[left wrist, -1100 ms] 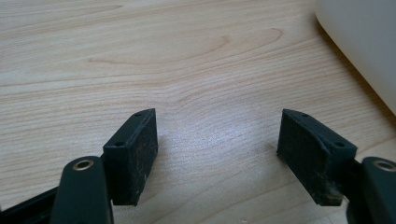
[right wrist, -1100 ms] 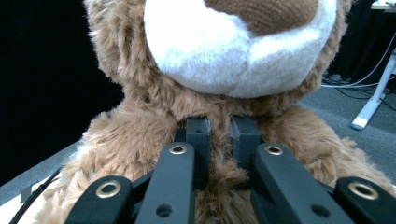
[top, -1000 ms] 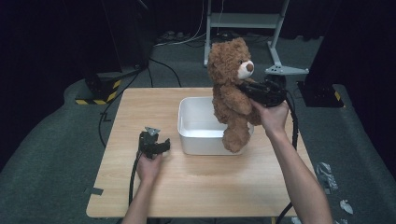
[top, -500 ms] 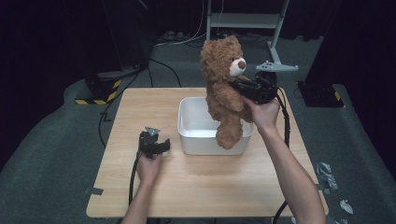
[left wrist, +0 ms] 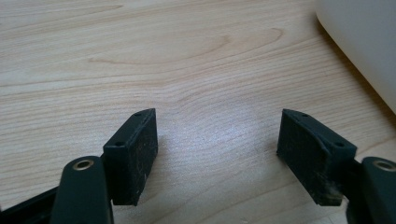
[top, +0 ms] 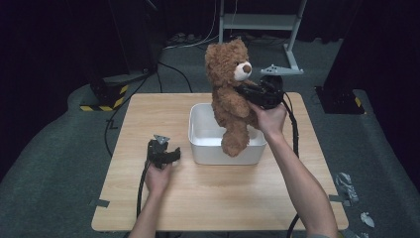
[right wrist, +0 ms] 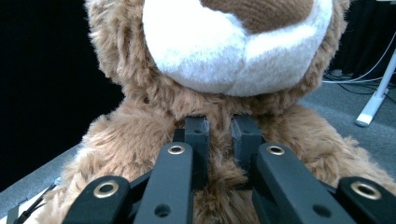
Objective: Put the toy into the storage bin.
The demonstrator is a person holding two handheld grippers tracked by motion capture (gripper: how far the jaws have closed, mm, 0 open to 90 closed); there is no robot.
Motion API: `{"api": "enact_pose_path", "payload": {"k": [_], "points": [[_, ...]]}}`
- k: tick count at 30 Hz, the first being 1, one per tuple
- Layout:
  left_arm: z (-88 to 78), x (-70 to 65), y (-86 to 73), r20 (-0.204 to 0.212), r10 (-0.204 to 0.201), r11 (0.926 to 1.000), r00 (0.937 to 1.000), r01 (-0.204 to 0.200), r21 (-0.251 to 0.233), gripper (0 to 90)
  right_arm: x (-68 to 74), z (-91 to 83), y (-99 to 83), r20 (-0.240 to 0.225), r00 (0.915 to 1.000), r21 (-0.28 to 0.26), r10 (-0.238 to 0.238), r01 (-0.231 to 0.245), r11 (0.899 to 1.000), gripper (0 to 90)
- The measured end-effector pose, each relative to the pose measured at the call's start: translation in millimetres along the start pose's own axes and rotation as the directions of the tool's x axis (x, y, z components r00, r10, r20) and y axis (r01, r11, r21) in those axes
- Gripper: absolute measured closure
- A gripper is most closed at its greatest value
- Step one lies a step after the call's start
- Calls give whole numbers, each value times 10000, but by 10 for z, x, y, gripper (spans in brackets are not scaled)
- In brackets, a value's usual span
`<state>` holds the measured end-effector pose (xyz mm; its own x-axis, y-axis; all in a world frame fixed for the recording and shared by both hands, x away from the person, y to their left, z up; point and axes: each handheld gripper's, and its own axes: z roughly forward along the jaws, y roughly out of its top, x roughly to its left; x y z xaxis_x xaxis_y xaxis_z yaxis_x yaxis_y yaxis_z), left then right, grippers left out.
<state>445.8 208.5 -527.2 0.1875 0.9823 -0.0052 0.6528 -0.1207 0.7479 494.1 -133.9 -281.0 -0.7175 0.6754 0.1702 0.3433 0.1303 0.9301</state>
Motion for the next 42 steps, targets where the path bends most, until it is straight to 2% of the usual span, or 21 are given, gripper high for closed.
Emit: {"api": "enact_pose_path", "payload": {"k": [17,21,26,34,40,42], "points": [[-1,2,0,-10,3,10000,10000,-3,7,288,11,126,4,262,9996,-164,96,-92,9998,803],[1,-2,-2,17,-50,10000,10000,50,-8,288,19,168,-37,337,9994,67,-14,12,10000,798],[-1,2,0,-2,9,10000,10000,-9,0,288,9,235,-119,274,9996,231,121,-127,9997,797],[0,1,-2,47,-47,10000,10000,47,-3,288,22,303,-155,450,9990,496,26,-48,9988,799],[-2,7,0,48,-7,10000,10000,7,-1,288,-3,337,-171,531,9985,436,97,-120,9990,817],[-2,7,-1,35,-9,10000,10000,10,-4,288,15,315,-150,555,9985,307,-15,-3,9995,824]]}}
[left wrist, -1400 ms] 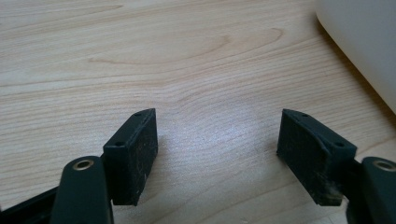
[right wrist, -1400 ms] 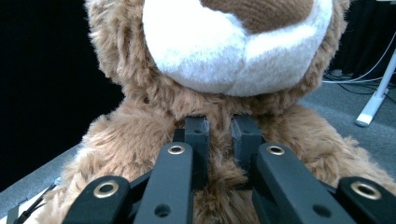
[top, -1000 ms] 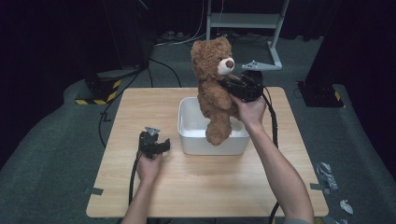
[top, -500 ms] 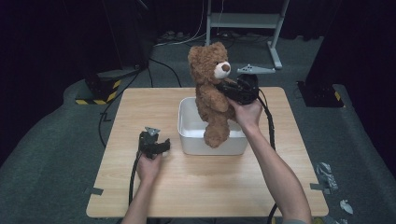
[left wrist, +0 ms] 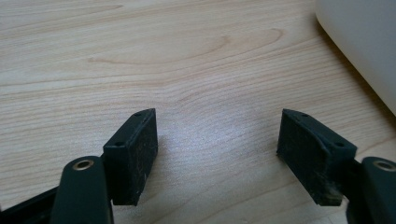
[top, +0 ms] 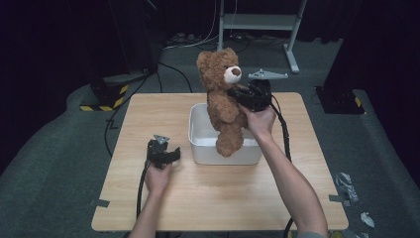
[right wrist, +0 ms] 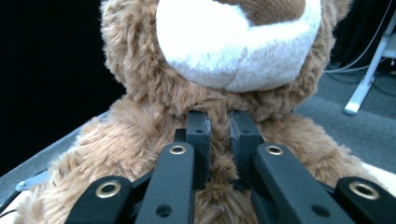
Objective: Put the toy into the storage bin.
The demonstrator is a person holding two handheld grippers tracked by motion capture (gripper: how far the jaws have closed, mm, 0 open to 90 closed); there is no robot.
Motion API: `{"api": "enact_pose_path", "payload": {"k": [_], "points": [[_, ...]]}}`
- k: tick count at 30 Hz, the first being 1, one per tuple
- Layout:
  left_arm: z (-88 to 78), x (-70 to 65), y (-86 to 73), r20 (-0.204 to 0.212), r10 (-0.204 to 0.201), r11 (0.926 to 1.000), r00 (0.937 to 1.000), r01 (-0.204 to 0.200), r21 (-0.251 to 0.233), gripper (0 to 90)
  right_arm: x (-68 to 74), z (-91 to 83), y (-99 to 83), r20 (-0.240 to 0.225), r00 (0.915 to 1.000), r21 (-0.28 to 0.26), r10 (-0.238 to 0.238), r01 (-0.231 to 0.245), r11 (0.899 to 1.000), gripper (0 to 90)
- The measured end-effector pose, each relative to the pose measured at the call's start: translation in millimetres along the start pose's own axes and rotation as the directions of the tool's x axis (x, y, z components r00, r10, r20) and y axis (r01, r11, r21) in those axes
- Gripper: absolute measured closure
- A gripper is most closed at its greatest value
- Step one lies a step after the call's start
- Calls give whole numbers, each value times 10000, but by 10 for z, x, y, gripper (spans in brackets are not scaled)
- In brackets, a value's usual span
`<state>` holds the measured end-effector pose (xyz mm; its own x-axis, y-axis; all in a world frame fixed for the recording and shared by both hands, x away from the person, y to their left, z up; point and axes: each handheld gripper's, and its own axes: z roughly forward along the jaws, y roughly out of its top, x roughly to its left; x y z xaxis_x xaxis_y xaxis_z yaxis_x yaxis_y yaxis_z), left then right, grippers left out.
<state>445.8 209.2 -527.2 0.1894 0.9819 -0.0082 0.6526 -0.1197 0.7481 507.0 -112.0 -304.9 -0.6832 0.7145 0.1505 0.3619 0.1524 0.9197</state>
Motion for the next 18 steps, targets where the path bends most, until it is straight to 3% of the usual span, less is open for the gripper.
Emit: {"api": "enact_pose_path", "payload": {"k": [5,12,18], "points": [[1,-2,0,1,14,10000,10000,-14,7,288,37,-70,60,109,9995,-269,-292,295,9992,838],[1,-2,1,-3,26,10000,10000,-26,8,288,7,-81,97,305,9994,-705,-187,208,9973,835],[-1,-1,0,13,20,10000,10000,-21,52,288,7,0,34,557,9981,-347,-251,271,9990,833]]}}
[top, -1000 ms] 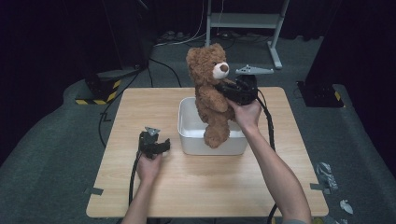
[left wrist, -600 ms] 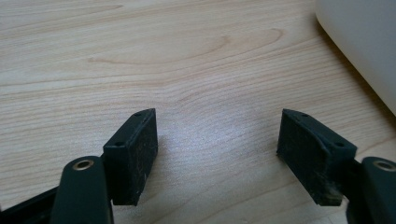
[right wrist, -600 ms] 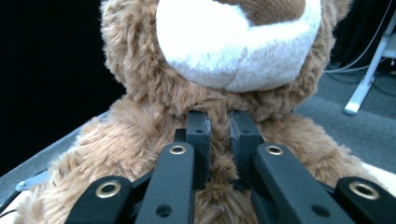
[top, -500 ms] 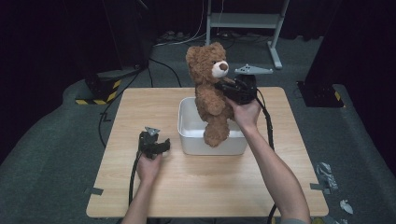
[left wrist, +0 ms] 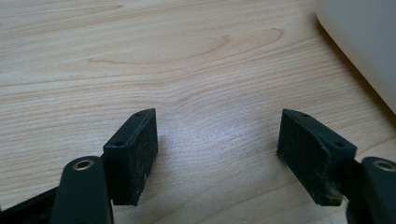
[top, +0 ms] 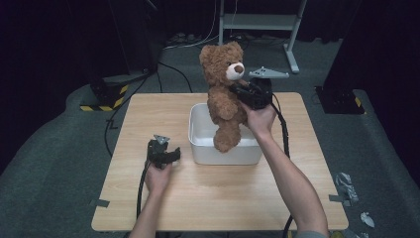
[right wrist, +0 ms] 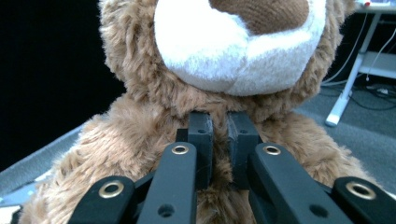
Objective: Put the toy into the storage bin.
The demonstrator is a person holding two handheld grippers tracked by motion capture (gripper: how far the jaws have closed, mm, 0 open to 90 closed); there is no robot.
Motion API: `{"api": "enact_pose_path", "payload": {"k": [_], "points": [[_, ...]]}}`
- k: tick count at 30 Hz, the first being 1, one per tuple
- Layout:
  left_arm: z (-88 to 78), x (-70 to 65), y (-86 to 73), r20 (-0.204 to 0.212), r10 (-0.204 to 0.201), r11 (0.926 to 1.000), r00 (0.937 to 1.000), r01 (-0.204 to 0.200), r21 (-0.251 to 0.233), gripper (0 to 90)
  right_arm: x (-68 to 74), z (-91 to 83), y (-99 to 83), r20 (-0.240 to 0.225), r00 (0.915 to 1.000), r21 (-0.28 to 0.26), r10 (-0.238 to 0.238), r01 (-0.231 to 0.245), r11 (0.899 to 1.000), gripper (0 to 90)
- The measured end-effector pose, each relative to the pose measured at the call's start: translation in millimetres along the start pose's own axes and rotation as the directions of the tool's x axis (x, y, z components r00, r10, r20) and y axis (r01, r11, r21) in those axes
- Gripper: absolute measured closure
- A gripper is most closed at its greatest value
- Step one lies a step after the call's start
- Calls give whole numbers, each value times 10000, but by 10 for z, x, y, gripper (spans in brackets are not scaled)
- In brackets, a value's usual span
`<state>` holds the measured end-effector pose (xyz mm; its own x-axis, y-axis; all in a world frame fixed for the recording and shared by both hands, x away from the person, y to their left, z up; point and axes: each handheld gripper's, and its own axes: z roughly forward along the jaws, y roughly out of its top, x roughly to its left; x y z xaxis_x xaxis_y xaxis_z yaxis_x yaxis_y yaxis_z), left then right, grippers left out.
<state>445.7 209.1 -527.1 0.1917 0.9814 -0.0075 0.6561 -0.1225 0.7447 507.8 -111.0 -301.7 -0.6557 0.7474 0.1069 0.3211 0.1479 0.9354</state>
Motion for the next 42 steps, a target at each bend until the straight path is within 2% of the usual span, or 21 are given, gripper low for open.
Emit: {"api": "enact_pose_path", "payload": {"k": [3,11,17,28,42], "points": [[-2,5,1,-6,49,10000,10000,-49,7,288,-28,48,-63,44,9999,221,103,-104,9997,833],[-4,6,0,-33,24,10000,10000,-24,9,287,-33,98,-148,284,9993,624,-250,232,9978,834],[-1,6,1,-15,7,10000,10000,-7,-26,287,-88,170,-311,278,9996,926,53,-79,9957,833],[1,-3,0,-16,8,10000,10000,-8,0,288,-112,64,-390,76,10000,1289,-34,24,9917,824],[2,-4,0,-19,-15,10000,10000,15,-20,288,-108,22,-488,-103,9999,1854,-60,78,9826,812]]}}
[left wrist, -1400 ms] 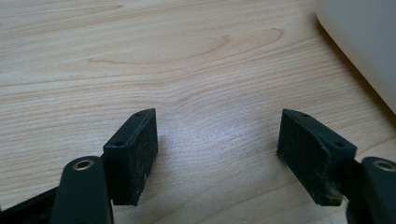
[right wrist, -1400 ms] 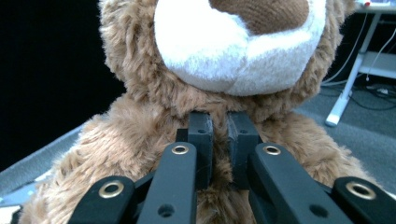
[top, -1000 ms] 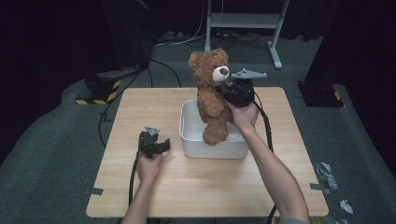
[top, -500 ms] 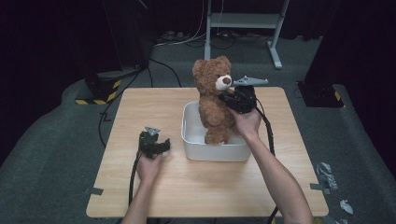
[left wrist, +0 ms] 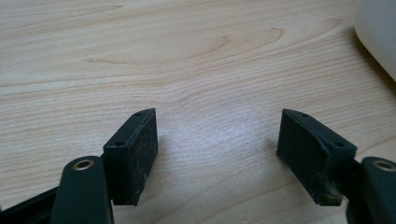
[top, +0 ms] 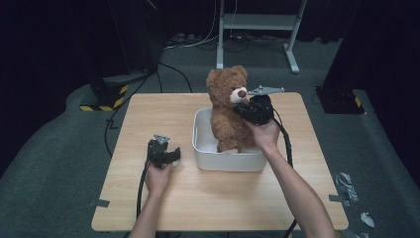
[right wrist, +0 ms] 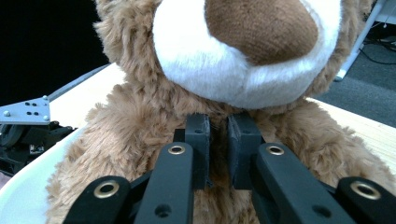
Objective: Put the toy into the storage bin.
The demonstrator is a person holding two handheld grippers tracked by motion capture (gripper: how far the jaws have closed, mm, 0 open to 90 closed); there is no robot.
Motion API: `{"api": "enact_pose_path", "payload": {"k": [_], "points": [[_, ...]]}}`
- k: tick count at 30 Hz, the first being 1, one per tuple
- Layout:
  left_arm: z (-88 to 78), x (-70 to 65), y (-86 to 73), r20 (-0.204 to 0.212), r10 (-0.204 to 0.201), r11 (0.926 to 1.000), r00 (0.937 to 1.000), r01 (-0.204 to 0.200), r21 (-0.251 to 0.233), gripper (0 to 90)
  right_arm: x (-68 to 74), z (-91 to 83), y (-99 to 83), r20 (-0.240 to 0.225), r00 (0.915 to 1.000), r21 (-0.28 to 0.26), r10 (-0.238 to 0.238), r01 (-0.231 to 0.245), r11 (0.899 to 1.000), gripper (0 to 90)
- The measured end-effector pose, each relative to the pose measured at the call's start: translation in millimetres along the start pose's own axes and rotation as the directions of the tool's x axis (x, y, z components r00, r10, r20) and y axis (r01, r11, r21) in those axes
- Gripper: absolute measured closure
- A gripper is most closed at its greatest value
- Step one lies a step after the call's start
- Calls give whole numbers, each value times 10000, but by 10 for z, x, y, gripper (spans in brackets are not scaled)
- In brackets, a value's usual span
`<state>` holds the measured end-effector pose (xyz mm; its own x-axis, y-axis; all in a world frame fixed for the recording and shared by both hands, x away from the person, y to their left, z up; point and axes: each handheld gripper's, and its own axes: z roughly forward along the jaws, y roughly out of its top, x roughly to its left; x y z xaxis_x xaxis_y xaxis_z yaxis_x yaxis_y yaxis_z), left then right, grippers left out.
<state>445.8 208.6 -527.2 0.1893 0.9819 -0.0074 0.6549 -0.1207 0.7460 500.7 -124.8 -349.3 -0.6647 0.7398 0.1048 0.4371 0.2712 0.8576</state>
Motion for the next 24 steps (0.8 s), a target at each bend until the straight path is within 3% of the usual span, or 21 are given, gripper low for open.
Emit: {"api": "enact_pose_path", "payload": {"k": [18,24], "points": [[-1,4,1,-30,48,10000,10000,-48,6,289,8,11,-110,-250,9997,338,-68,77,9994,826],[-2,6,2,-45,70,10000,10000,-70,30,289,28,-68,-82,-336,9992,-7,-208,208,9998,877]]}}
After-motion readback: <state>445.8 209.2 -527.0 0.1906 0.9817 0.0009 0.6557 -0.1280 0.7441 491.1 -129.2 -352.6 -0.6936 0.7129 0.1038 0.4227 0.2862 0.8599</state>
